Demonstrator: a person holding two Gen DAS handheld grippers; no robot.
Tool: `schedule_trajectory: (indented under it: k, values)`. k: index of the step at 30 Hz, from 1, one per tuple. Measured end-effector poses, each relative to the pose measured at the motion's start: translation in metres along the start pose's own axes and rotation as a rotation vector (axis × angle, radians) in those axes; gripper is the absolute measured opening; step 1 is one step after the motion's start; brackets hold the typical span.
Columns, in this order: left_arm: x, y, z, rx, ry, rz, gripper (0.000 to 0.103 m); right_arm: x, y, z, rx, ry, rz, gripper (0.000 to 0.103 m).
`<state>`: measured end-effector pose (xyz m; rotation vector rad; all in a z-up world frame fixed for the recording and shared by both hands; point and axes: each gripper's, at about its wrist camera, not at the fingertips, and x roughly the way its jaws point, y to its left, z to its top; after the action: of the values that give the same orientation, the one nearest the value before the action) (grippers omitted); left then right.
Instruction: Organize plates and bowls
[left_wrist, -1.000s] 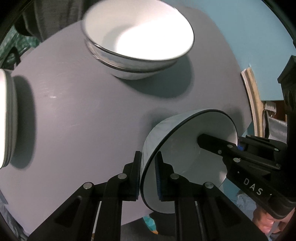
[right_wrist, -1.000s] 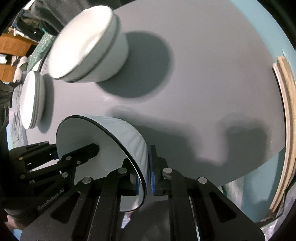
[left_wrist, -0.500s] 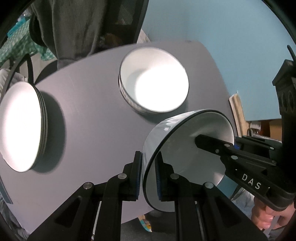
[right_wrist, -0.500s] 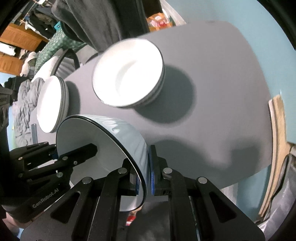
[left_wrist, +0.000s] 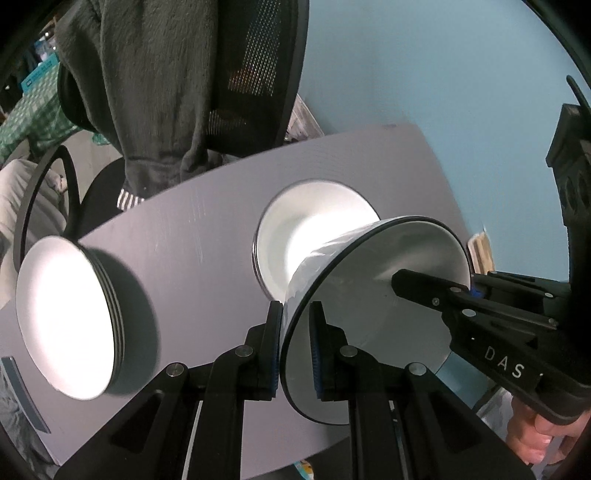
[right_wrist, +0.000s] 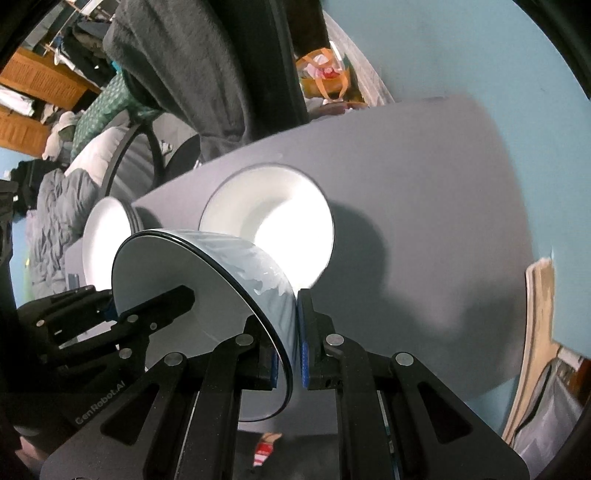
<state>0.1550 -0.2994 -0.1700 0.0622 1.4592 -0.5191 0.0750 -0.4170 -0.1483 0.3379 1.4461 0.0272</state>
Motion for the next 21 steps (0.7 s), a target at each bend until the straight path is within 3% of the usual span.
schedule_trajectory:
  k: [9,21]
  values:
    - [0.020,0.006,0.030,-0.036,0.017,0.023,0.013,0.011,-0.014,0.027,0.000,0.053,-0.001,0.009]
    - [0.026,0.010,0.036,-0.053,0.042,0.041,0.013,0.022,-0.025,0.040,-0.011,0.117,0.006,0.009]
